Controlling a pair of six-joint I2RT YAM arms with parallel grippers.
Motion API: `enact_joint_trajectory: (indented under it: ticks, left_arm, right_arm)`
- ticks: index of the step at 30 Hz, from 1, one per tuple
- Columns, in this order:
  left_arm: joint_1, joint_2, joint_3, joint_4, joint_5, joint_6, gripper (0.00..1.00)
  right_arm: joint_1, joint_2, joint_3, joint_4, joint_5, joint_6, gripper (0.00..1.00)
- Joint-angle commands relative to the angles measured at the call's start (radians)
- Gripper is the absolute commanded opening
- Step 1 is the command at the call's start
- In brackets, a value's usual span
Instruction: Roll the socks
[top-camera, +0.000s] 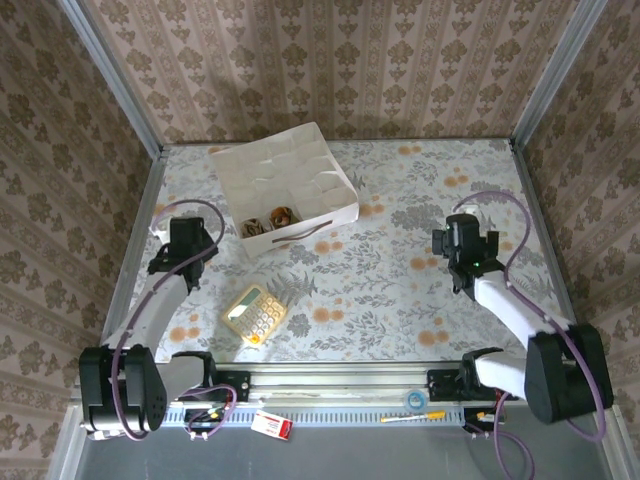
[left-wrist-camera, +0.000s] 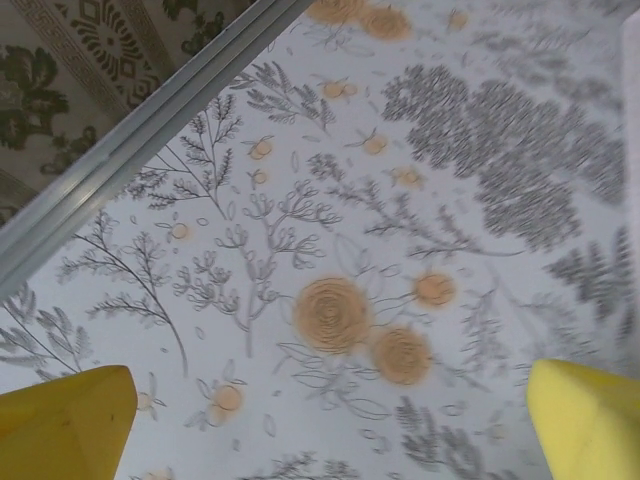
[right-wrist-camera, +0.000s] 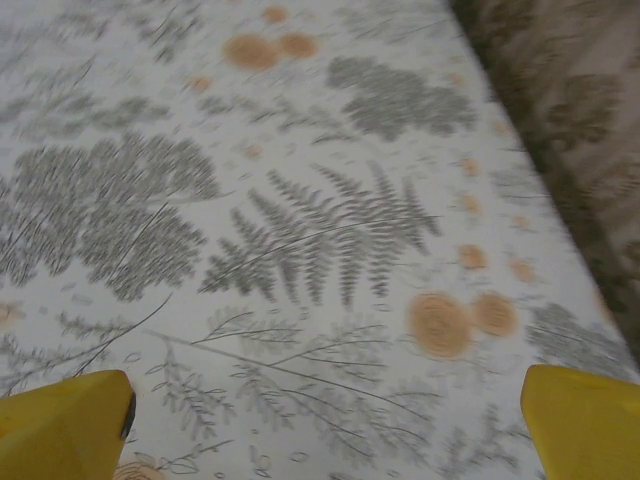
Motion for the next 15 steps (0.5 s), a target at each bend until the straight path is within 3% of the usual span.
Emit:
enact_joint_trajectory:
  ticks: [1, 3, 5, 10, 15]
  left_arm:
    - [0.040, 0.054, -0.014, 0.186, 0.017, 0.204, 1.00]
    - [0.078, 0.104, -0.016, 0.267, 0.128, 0.255, 1.00]
    - [0.089, 0.149, -0.034, 0.381, 0.159, 0.291, 1.00]
    - [0.127, 0.272, -0.010, 0.587, 0.256, 0.341, 1.00]
    - [0.149, 0.362, -0.039, 0.738, 0.306, 0.398, 1.00]
  right_arm:
    - [-0.010, 0.102, -0.010, 0.249, -0.136, -0.102, 1.00]
    - [-0.020, 0.158, -0.031, 0.363, -0.172, -0.111, 1.00]
    - [-0.039, 0.216, -0.036, 0.471, -0.236, -0.109, 1.00]
    - [-0.091, 0.313, 0.006, 0.529, -0.367, -0.040, 1.00]
    - [-0.105, 0.277, -0.081, 0.656, -0.427, -0.044, 1.00]
